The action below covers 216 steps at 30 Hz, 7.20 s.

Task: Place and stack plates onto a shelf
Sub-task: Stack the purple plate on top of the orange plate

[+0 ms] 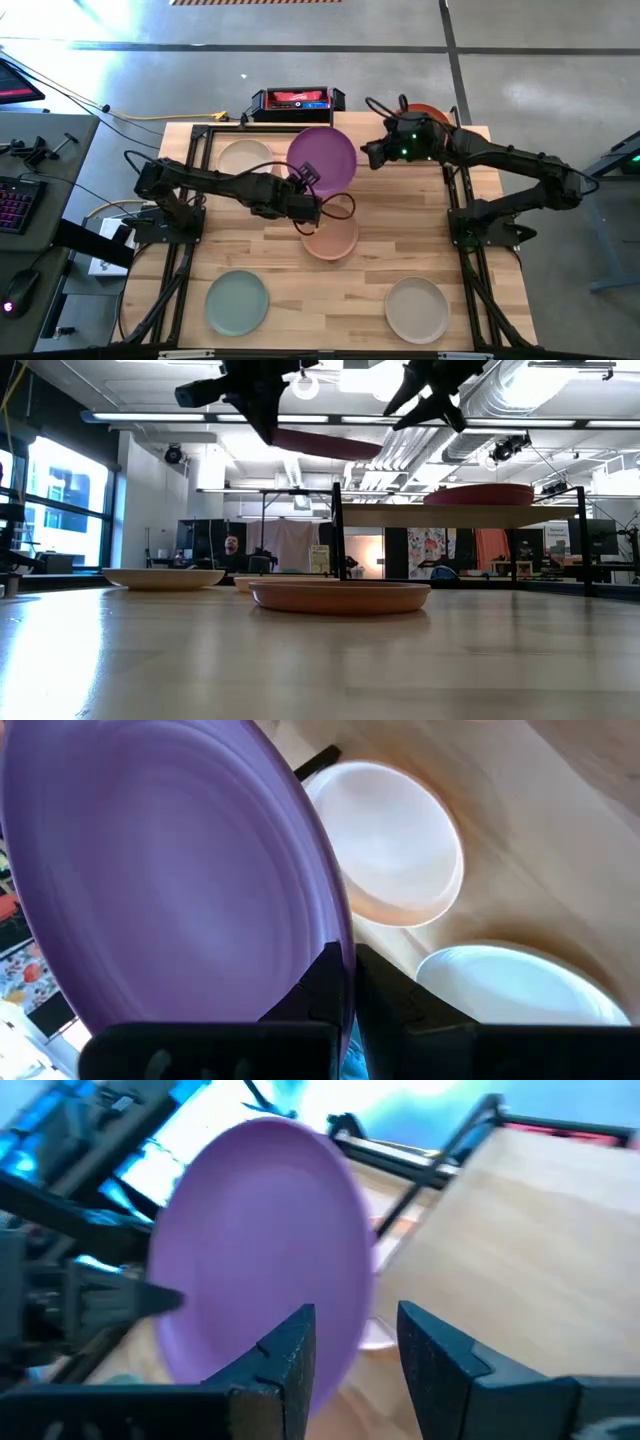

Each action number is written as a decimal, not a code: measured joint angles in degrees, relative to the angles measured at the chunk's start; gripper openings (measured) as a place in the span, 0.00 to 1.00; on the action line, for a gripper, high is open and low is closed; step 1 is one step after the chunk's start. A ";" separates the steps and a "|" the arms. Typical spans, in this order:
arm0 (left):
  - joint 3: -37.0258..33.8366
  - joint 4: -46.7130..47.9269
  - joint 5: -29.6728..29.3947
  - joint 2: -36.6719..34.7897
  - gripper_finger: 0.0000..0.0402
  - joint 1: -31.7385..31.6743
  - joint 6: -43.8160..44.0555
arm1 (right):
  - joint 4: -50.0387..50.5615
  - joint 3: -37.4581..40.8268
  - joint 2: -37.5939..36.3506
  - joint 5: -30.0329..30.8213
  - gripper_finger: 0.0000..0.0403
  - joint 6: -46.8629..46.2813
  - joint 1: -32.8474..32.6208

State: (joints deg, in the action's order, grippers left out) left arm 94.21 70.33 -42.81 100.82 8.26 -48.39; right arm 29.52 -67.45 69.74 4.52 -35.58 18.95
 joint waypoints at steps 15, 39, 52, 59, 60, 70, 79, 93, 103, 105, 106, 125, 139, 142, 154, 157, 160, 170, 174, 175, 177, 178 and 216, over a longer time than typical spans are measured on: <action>0.02 -6.88 -3.23 0.00 0.01 -0.33 -7.79 | 5.46 -2.22 3.36 0.19 0.31 0.06 0.93; 0.02 -12.58 -3.15 0.00 0.05 -0.80 0.16 | 7.06 -2.20 3.36 0.36 0.01 -2.32 0.91; 0.02 -13.52 -0.96 0.00 0.16 -2.04 7.97 | 7.74 -2.13 3.39 0.65 0.00 -3.42 0.93; 0.02 -13.30 -1.64 -0.02 0.29 -2.66 11.06 | 9.58 -2.11 3.25 1.02 0.00 -3.42 1.35; 0.00 -13.25 -2.69 -0.27 0.30 -2.54 11.30 | 9.93 -2.11 3.06 1.02 0.00 -3.42 1.59; 0.00 -12.05 -7.84 -2.46 0.31 -2.31 18.83 | 21.91 -6.16 -0.69 1.48 0.00 -2.89 7.30; 0.00 -10.43 -9.36 -4.02 0.31 -4.04 21.48 | 30.83 -8.54 -5.69 0.87 0.00 -1.43 15.93; 0.02 -4.87 -5.41 -10.19 0.31 -16.09 28.89 | 40.21 -8.56 -13.80 -2.59 0.00 -4.16 32.65; 0.00 -3.52 0.85 -15.67 0.31 -25.21 30.30 | 42.60 -8.56 -13.90 -3.68 0.00 -7.12 38.21; 0.00 -3.55 1.17 -16.23 0.31 -26.71 30.30 | 43.54 -8.56 -13.91 -3.32 0.00 -7.82 38.47; 0.00 -3.53 1.84 -16.41 0.31 -27.66 30.30 | 43.87 -8.56 -13.90 -3.11 0.00 -8.09 38.58; 0.00 -3.46 8.25 -16.79 0.31 -37.40 30.21 | 42.18 -8.56 -14.25 1.42 0.00 -12.96 42.39; 0.00 -3.62 10.78 -16.79 0.31 -40.27 30.20 | 45.98 -8.56 -19.71 9.00 0.00 -23.16 30.16; 0.00 -3.92 10.78 -16.79 0.31 -40.57 30.00 | 46.05 -8.56 -21.67 12.05 0.00 -25.97 26.71; 0.00 -4.16 10.78 -16.79 0.31 -40.56 29.80 | 49.31 -8.56 -23.07 21.36 0.00 -33.01 16.80; 0.00 -4.16 10.78 -16.79 0.31 -40.56 29.80 | 49.14 -8.56 -23.76 22.51 0.00 -32.95 16.66; 0.00 -4.18 10.76 -16.79 0.31 -40.56 29.80 | 49.09 -8.56 -24.91 23.56 0.00 -34.44 16.91; 0.00 -4.20 13.20 -16.76 0.31 -40.56 29.76 | 46.95 -1.96 -25.92 22.52 0.00 -37.20 17.10; 0.00 -4.20 13.77 -16.76 0.31 -40.56 29.76 | 38.30 6.95 -31.36 22.57 0.00 -38.25 17.10; 0.00 -4.20 13.75 -16.76 0.31 -40.56 29.76 | 35.20 8.62 -32.77 22.85 0.00 -37.85 17.10; 0.00 -4.18 13.77 -16.76 0.31 -40.56 29.76 | 31.45 11.40 -35.08 22.91 0.00 -37.55 17.14; 0.00 -4.18 13.75 -16.76 0.31 -40.56 29.76 | 30.91 12.61 -36.07 22.94 0.00 -37.96 17.17; 0.00 -4.14 13.75 -16.76 0.31 -40.53 30.28 | 22.88 22.32 -31.48 16.69 0.00 -47.75 24.58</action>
State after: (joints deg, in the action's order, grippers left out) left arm 94.21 66.19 -29.06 84.05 -32.27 -18.11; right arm 52.40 -45.12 38.26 21.21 -83.33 43.53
